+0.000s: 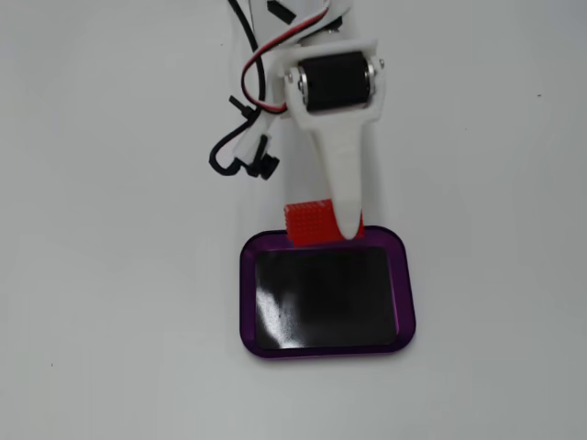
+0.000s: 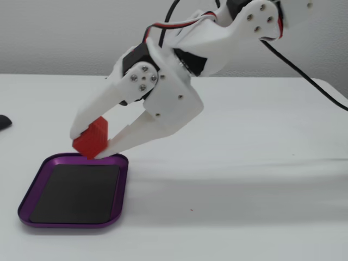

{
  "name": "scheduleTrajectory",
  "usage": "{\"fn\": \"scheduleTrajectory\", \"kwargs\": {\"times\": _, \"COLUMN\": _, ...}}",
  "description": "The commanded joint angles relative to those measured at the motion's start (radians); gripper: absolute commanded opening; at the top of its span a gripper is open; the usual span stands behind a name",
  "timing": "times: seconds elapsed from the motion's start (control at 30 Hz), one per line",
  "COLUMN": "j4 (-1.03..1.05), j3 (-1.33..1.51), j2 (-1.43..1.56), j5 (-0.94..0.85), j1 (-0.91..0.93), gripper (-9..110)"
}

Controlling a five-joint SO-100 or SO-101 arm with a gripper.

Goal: Pick up the cube and place it in the box.

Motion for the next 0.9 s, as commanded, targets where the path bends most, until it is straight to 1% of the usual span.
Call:
{"fn": "scheduleTrajectory", "kwargs": {"times": 0.0, "j4": -0.021, "j3": -0.109, "j2": -0.063, "j5": 0.011, "j1": 0.005, "gripper": 0}}
{"fn": "scheduleTrajectory", "kwargs": {"times": 0.17, "j4": -0.021, "j3": -0.158, "j2": -0.173, "j5": 0.012, "j1": 0.002, "gripper": 0}}
{"fn": "scheduleTrajectory", "kwargs": {"times": 0.5, "j4": -0.018, "j3": -0.15, "j2": -0.212, "j5": 0.005, "j1": 0.002, "gripper": 0}}
{"fn": "scheduleTrajectory", "kwargs": {"times": 0.57, "j4": 0.003, "j3": -0.155, "j2": -0.207, "j5": 0.005, "j1": 0.002, "gripper": 3}}
{"fn": "scheduleTrajectory", "kwargs": {"times": 0.73, "j4": 0.078, "j3": -0.158, "j2": -0.202, "j5": 0.0, "j1": 0.002, "gripper": 13}}
{"fn": "scheduleTrajectory", "kwargs": {"times": 0.87, "j4": 0.094, "j3": -0.158, "j2": -0.198, "j5": -0.002, "j1": -0.003, "gripper": 14}}
